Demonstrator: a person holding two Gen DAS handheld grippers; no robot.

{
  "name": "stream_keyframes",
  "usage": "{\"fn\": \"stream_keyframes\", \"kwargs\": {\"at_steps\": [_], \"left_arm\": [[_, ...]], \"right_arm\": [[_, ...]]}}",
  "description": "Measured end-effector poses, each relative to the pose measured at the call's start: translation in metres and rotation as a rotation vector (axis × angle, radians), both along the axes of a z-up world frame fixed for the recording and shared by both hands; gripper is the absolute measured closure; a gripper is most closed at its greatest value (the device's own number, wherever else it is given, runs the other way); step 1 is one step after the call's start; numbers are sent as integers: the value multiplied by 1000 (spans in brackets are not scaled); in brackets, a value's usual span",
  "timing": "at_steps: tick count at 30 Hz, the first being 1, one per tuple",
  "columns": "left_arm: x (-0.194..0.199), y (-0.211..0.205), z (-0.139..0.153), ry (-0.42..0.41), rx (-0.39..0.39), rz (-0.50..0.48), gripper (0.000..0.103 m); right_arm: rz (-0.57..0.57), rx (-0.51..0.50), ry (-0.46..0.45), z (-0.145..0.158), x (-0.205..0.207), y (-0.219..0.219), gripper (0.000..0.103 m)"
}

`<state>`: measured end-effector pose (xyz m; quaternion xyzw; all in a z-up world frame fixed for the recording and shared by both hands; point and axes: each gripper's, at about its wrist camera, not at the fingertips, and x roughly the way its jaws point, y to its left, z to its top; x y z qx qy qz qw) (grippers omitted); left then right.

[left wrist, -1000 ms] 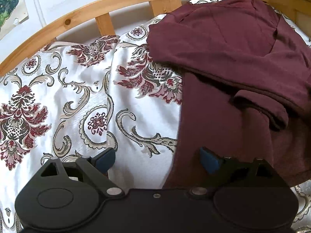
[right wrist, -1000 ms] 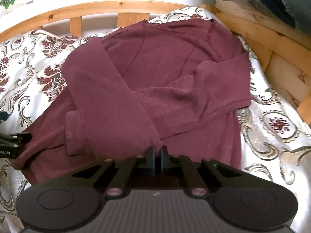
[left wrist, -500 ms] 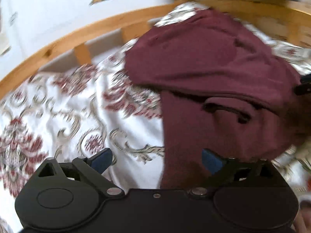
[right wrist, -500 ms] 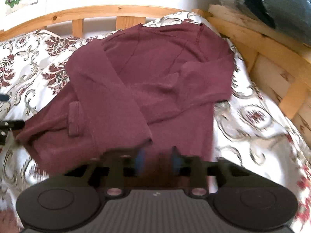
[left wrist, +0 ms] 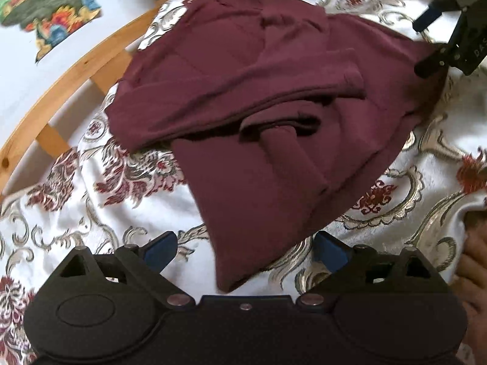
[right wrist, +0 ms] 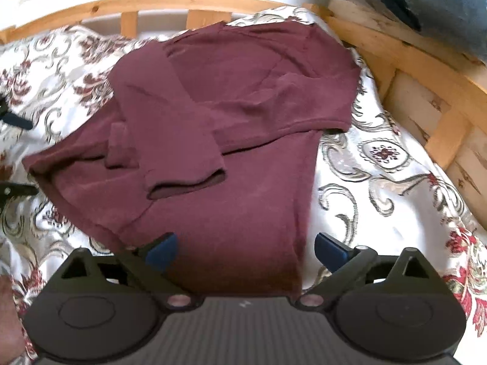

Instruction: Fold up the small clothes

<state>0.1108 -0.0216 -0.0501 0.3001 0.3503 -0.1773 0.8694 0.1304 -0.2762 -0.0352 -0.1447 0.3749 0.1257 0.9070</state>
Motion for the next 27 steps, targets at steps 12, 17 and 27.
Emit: {"fn": "stream_keyframes", "kwargs": {"at_steps": [12,17,27], "left_arm": [[-18,-17,-7,-141,95,-85,32],[-21,-22,-5,-161,100,-64,49],[-20,-23,-9,-147,87,-38,79]], "right_arm": [[155,-247,-104,-2,-37,39,20],[224,-294,-87,-11,-41,53,42],[193,-443,-51,-22,-43,51,51]]}}
